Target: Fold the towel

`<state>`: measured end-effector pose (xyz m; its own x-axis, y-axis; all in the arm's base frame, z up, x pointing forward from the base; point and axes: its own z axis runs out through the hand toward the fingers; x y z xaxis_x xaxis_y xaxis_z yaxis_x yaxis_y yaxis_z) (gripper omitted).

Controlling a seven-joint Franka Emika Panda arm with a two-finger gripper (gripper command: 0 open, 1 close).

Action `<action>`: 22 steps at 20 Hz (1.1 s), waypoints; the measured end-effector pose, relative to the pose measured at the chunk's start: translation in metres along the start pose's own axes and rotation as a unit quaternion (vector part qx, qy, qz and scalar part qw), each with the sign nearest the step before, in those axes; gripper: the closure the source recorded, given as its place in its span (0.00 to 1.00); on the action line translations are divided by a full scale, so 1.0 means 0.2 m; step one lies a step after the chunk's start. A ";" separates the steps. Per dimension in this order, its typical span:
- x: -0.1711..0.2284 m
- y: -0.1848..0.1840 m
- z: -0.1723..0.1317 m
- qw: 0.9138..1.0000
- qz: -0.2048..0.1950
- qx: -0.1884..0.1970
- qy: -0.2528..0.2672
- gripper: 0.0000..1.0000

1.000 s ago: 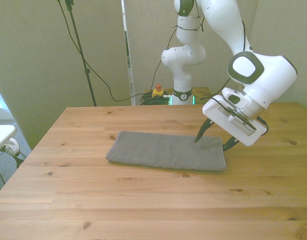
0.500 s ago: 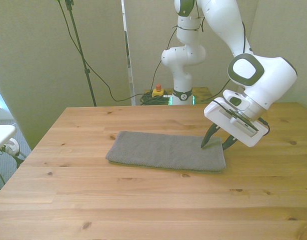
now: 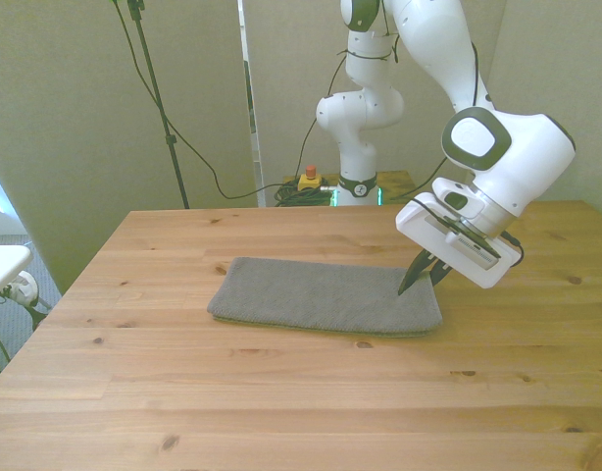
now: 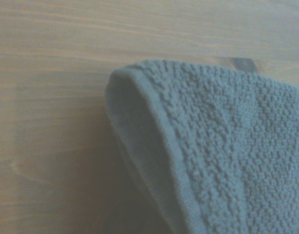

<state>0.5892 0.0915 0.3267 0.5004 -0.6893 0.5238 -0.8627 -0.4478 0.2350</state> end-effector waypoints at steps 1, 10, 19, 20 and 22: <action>0.01 0.00 -0.01 1.000 0.003 0.007 -0.003 1.00; 0.15 0.17 -0.25 0.996 0.038 0.081 -0.021 1.00; 0.45 0.52 -0.31 0.987 0.081 0.131 -0.036 1.00; 0.48 0.56 -0.30 0.987 0.086 0.134 -0.037 1.00; 0.56 0.66 -0.28 0.985 0.096 0.137 -0.038 1.00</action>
<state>0.5264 -0.0132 0.4623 0.3429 -0.8119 0.4724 -0.8953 -0.4347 -0.0972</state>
